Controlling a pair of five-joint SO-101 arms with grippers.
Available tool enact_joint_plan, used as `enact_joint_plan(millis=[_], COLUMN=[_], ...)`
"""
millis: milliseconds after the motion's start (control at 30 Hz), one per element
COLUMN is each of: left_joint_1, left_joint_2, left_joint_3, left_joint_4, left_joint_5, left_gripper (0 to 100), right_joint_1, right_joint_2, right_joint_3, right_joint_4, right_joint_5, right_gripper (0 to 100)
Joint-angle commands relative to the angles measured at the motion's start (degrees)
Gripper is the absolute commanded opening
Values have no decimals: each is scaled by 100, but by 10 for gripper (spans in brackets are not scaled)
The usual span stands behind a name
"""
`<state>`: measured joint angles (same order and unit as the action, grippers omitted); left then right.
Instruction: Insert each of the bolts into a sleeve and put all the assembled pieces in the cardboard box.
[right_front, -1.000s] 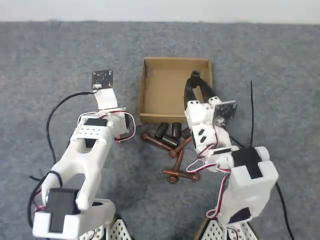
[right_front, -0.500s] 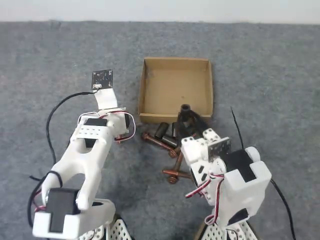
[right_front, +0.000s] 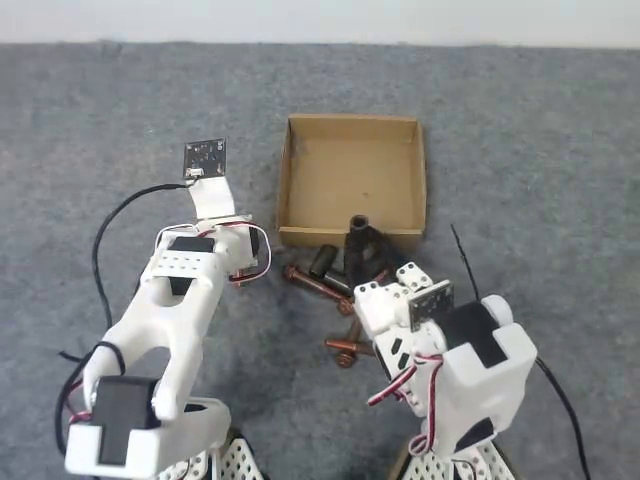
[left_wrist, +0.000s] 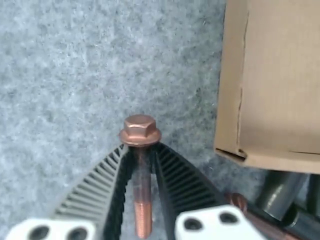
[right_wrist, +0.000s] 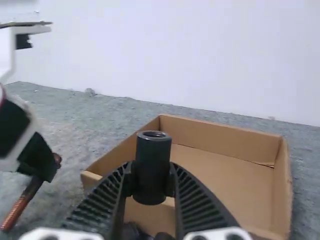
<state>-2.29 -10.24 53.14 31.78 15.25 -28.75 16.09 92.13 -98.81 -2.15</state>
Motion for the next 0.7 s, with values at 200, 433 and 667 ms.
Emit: enact_joint_plan(millis=[200,433,667], left_joint_1=[281,782,1670], left_joint_2=[-923,-1881,-2488], left_joint_3=[-646,-980,-1051], left_joint_4=[-167,-167,-167], left_joint_5=[-44,-44,-44], left_gripper=[12,12,12], right_joint_1=[-295,-347,-347], right_joint_2=[-136,-136,-136], right_joint_3=[132,132,132], right_joint_4=[-101,-101,-101], right_joint_5=[97,88,88], right_gripper=[6,6,6])
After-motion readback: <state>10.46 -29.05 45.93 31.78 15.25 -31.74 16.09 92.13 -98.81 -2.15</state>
